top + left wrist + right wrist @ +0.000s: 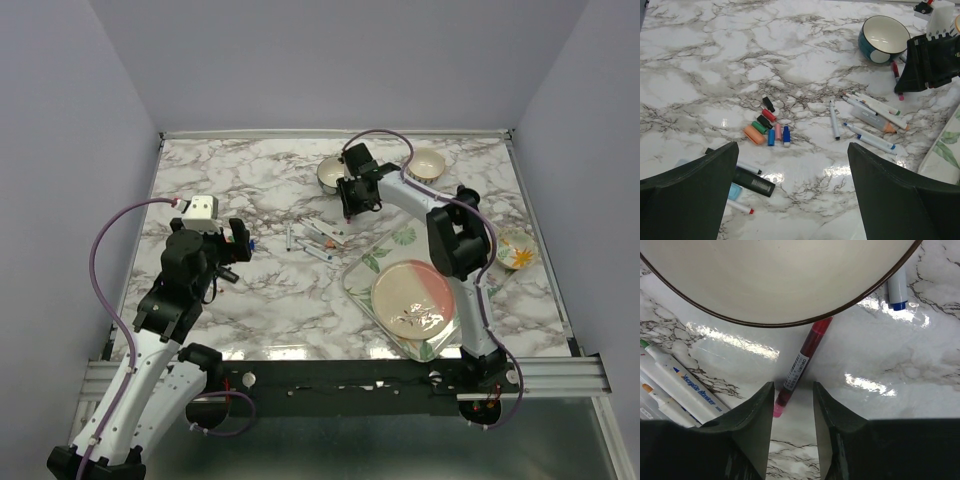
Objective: Open the pen caps
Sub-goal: Grab a pen on the table with the right arm
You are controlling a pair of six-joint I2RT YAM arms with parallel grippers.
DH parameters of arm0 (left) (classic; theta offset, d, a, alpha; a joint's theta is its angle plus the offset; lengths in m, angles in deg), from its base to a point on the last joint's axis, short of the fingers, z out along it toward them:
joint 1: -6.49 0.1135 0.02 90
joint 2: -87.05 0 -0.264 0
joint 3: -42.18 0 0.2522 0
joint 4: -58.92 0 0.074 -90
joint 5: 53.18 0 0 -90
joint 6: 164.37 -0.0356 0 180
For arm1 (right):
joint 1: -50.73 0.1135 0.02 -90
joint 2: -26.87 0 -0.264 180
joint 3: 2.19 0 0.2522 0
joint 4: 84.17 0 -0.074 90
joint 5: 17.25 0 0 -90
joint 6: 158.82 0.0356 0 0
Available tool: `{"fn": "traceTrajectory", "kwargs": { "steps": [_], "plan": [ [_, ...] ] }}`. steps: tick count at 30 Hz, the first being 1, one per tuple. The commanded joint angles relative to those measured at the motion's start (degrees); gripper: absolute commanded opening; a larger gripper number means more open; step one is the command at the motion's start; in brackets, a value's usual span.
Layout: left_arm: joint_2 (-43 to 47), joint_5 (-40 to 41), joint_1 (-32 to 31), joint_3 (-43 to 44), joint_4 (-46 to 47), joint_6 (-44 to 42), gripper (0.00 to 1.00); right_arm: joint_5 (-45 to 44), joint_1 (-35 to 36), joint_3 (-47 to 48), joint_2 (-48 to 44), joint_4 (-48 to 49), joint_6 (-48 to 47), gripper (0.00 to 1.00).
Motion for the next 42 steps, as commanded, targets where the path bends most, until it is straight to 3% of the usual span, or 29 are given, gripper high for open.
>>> {"fn": "traceTrajectory", "kwargs": {
  "steps": [1, 7, 12, 26, 33, 36, 42],
  "plan": [
    [0.77, 0.2, 0.46, 0.4, -0.06, -0.38, 0.99, -3.09, 0.43, 2.3, 2.46, -2.2, 0.11, 0.43],
    [1.04, 0.2, 0.55, 0.4, 0.03, -0.38, 0.99, -3.61, 0.43, 2.21, 3.34, -3.35, -0.86, 0.24],
    [1.04, 0.12, 0.64, 0.4, 0.12, -0.47, 0.99, -4.67, 0.43, 0.72, 2.02, -3.7, -0.95, 0.15],
    [2.71, -1.29, 0.72, -0.13, 0.91, -0.64, 0.99, -3.36, 0.17, -11.49, -11.33, 0.78, -0.51, 0.02],
    [2.88, -6.73, 1.07, -0.74, 2.58, 1.99, 0.99, 5.51, -0.36, -20.46, -24.42, 5.87, -3.92, 0.0],
    [2.88, -13.75, 1.69, -1.45, 4.86, 4.09, 0.99, 11.57, -0.53, -24.85, -30.29, 7.54, -8.41, 0.01],
    [5.25, -25.6, 2.04, -8.29, 16.53, 15.85, 0.99, 33.54, -1.06, -34.77, -39.37, 8.25, -20.71, 0.01]
  ]
}}
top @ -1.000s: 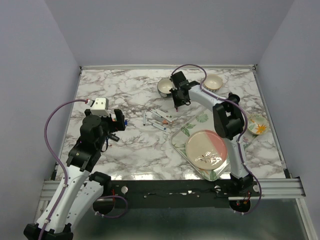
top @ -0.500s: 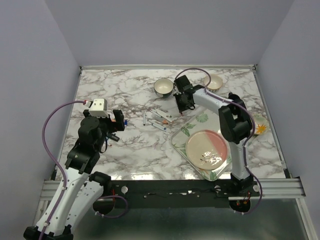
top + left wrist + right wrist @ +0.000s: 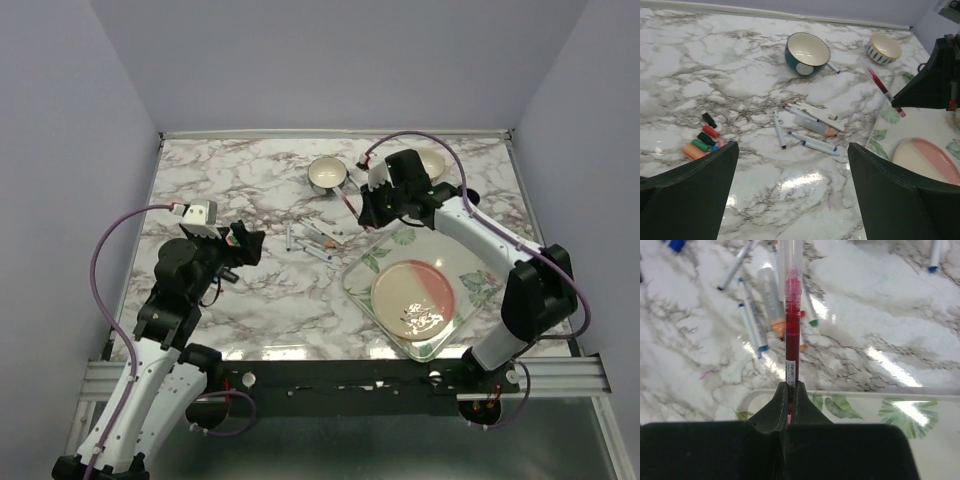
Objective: Open the pen caps
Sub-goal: Grab a pen on the table with the right arm, then hold the pen cap with the left arm and grip the barrel with the right arm
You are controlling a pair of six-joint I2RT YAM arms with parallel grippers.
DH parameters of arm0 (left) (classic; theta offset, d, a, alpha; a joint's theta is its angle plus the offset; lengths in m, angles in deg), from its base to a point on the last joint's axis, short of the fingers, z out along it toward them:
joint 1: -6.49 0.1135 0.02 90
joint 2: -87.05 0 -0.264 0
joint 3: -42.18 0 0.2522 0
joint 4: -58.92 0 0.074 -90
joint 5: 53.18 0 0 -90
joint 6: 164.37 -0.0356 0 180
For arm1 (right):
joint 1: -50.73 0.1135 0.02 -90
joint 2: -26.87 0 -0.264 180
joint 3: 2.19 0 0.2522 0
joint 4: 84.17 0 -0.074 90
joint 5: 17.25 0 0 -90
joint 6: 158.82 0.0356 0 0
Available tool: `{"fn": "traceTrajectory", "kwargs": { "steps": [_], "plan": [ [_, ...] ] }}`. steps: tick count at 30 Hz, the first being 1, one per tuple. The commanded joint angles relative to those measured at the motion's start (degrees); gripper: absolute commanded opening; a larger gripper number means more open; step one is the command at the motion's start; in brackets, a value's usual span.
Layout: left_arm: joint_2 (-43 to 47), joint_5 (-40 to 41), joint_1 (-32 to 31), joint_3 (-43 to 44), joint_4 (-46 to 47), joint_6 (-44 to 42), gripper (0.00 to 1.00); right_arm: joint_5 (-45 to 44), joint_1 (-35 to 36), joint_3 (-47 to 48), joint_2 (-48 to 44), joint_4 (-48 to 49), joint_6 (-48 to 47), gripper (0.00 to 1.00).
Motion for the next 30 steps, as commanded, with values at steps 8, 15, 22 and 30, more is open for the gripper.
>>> {"fn": "traceTrajectory", "kwargs": {
  "steps": [8, 15, 22, 30],
  "plan": [
    [0.93, -16.64, -1.0, -22.33, 40.64, 35.89, 0.98, 38.22, -0.38, -8.97, -5.01, -2.52, -15.04, 0.01],
    [-1.36, -0.57, -11.89, -24.18, 39.94, 39.06, 0.96, 42.45, 0.06, -8.71, -3.68, -3.14, -15.22, 0.0],
    [-10.66, 11.66, -19.28, -21.29, 35.56, 47.84, 0.97, 40.52, 0.76, -8.27, -2.63, -3.93, -15.66, 0.01],
    [-14.63, 18.96, -23.59, -17.59, 34.49, 49.61, 0.97, 39.46, 1.2, -7.74, -1.58, -4.63, -16.19, 0.01]
  ]
}}
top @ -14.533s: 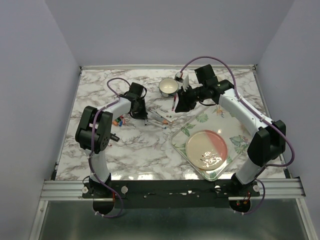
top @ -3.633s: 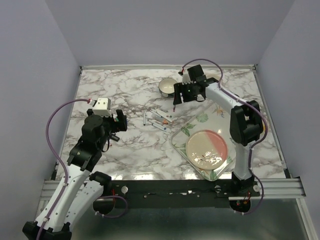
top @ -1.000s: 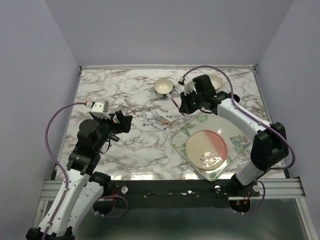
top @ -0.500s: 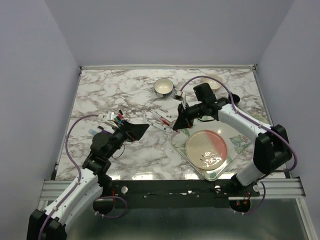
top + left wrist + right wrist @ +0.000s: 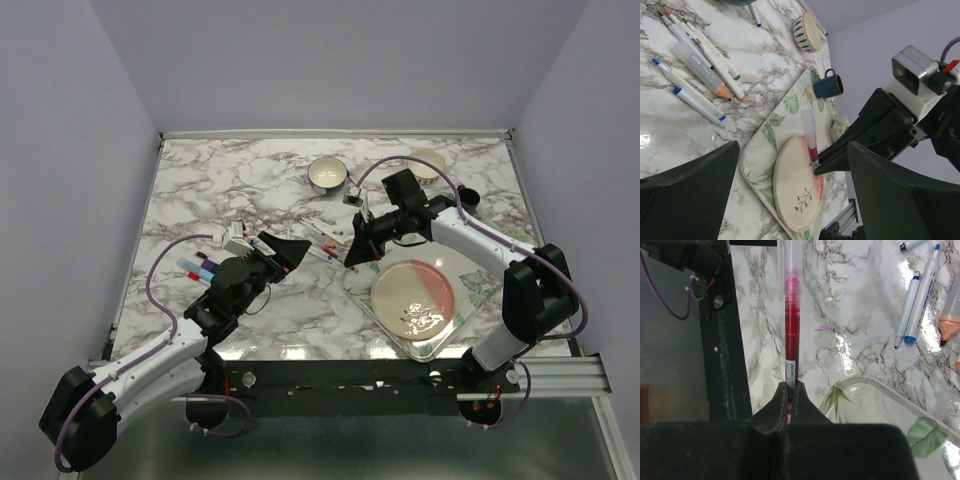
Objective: Open the pen caps
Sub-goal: Hold the pen cap with the left arm and grip the barrel with the right arm
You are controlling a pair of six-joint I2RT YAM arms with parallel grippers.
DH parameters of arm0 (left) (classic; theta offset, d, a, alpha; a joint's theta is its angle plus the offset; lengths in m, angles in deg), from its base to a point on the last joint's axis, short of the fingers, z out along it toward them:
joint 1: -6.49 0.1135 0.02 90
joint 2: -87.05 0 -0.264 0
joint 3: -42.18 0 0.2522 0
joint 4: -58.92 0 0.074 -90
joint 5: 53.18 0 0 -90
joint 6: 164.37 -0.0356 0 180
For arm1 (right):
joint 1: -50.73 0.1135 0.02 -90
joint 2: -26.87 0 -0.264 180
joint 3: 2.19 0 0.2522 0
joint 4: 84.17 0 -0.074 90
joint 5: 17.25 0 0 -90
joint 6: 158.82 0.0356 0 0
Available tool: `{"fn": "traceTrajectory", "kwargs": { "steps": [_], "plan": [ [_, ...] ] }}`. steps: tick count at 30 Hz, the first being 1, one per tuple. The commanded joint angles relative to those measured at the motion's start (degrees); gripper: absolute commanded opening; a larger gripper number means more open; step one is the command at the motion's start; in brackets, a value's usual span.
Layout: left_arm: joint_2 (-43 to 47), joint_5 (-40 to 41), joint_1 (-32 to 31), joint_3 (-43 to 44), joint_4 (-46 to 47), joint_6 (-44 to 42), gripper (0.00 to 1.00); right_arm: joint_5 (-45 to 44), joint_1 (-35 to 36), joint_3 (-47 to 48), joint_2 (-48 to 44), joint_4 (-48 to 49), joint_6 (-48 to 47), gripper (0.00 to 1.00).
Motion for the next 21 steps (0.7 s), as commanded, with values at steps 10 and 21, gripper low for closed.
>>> {"fn": "traceTrajectory", "kwargs": {
  "steps": [10, 21],
  "plan": [
    [-5.83, 12.43, -4.35, 5.55, -1.77, 4.01, 0.94, -1.04, 1.31, 1.75, 2.72, -2.34, -2.18, 0.01],
    [-13.73, 15.51, -6.63, 10.82, -6.25, 5.33, 0.76, -1.48, 1.4, 1.92, 3.07, -2.61, -2.36, 0.01]
  ]
}}
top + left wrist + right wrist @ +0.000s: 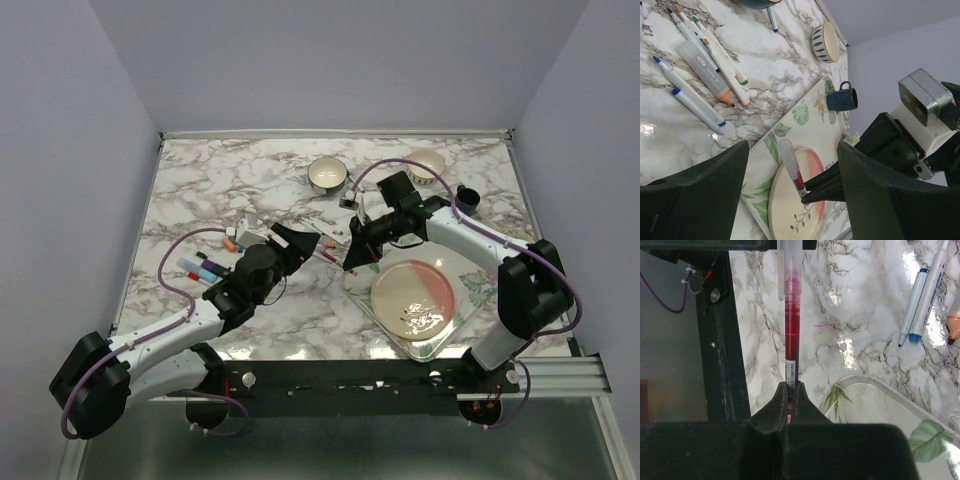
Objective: Open the pen caps
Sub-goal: Hold the pen cap with the left arm and grip the barrel with the right arm, then open the pen cap
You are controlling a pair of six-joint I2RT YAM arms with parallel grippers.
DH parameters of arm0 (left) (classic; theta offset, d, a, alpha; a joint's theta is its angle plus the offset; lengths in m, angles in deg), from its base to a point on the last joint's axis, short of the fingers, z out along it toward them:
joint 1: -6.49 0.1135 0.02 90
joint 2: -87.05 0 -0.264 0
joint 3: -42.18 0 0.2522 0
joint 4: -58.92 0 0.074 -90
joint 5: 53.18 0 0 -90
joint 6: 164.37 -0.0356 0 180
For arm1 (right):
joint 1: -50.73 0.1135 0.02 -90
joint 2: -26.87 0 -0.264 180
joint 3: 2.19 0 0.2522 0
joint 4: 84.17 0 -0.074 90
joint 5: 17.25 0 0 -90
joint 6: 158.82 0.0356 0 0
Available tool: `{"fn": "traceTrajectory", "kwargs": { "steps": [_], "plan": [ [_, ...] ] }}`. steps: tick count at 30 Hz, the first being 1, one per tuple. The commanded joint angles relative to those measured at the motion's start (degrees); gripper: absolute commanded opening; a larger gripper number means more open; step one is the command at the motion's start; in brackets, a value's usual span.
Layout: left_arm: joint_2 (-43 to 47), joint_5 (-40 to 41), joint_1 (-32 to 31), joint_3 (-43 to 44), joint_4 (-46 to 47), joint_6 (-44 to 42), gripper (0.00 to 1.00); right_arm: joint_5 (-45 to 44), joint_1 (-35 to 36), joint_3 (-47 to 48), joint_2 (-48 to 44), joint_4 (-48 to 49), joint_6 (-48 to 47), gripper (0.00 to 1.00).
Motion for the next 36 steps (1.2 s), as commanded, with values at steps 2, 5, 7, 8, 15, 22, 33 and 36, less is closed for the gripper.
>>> {"fn": "traceTrajectory", "kwargs": {
  "steps": [2, 5, 7, 8, 15, 22, 33, 36],
  "plan": [
    [-3.97, 6.51, -1.26, 3.02, -3.68, 0.67, 0.71, -0.85, 0.64, 1.51, 1.04, -1.71, -1.15, 0.01],
    [-6.6, 7.3, -1.35, 4.42, -3.77, -0.12, 0.48, -0.85, 0.64, 1.51, 1.13, -1.8, -1.24, 0.01],
    [-7.75, 7.04, -1.35, 5.65, -3.85, -0.56, 0.42, -0.94, 0.64, 1.6, 1.04, -1.8, -1.24, 0.01],
    [-8.63, 6.78, -1.35, 5.92, -3.68, -0.82, 0.37, -1.11, 0.72, 1.6, 1.12, -1.8, -1.24, 0.01],
    [-8.81, 4.85, -1.35, 5.4, -1.83, -1.7, 0.0, -1.11, 0.64, 1.68, 0.95, -1.71, -1.42, 0.03],
    [-8.99, -1.82, -1.34, 3.99, 5.71, -4.16, 0.0, 0.99, 0.64, 1.51, 0.16, -1.27, -1.33, 0.5],
    [-12.5, -6.23, -1.7, 5.83, 9.94, -4.69, 0.0, 1.61, 0.64, 0.98, 0.6, 1.01, 2.54, 0.52],
    [-13.03, -6.32, -1.79, 6.27, 9.94, -4.78, 0.0, 2.22, 0.64, 1.16, 0.6, 1.19, 3.06, 0.42]
  ]
}}
